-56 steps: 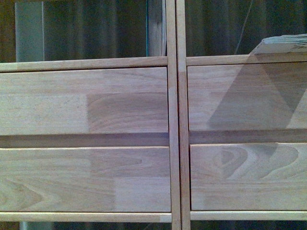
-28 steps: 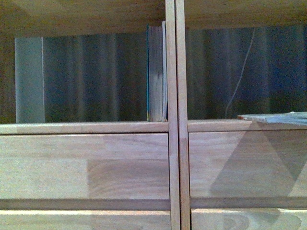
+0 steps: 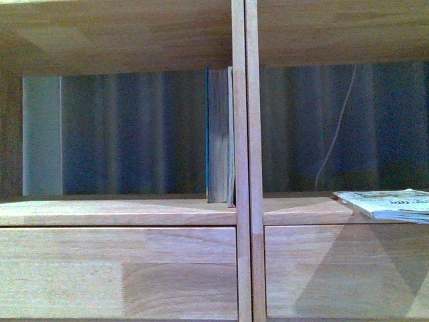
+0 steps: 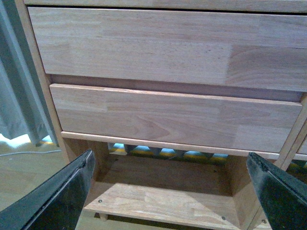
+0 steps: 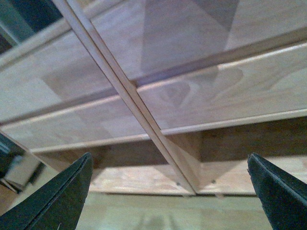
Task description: Organize books on shelf
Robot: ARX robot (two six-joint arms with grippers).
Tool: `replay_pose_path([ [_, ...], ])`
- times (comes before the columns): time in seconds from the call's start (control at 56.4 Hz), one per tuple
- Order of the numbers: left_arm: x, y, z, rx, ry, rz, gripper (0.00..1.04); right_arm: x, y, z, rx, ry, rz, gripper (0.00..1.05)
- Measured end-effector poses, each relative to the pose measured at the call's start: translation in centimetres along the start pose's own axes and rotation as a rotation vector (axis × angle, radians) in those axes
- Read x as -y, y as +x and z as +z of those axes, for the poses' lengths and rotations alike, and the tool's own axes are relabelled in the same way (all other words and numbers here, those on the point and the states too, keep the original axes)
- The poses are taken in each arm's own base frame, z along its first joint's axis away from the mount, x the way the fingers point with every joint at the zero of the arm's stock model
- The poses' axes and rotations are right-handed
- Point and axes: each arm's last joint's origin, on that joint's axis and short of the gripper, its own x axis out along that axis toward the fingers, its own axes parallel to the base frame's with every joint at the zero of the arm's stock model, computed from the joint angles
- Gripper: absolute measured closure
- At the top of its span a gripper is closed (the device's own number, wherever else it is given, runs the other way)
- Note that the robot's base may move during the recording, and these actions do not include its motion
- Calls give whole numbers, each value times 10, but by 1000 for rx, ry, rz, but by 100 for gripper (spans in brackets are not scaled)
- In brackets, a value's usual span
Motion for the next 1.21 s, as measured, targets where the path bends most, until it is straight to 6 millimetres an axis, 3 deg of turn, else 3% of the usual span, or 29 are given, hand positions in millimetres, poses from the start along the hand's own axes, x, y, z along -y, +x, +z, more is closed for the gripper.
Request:
replay_pose_path([
  [0.16, 0, 0, 0, 0, 0, 0, 7, -9, 38, 45, 103, 227, 10, 7],
  [0.248, 0, 0, 0, 0, 0, 0, 7, -12, 63, 58, 112, 371, 10, 7],
  [0.479, 0, 0, 0, 0, 0, 0, 7, -13, 115, 71, 97, 665, 43, 7],
  [0.94, 0, 0, 0, 0, 0, 0, 7, 1, 177, 117, 216, 926, 28, 7],
  [1.136, 0, 0, 0, 0, 0, 0, 7, 9, 190, 118, 226, 967, -1, 35],
  [1.207, 0, 0, 0, 0, 0, 0, 7, 11, 193, 118, 231, 974, -7, 51],
])
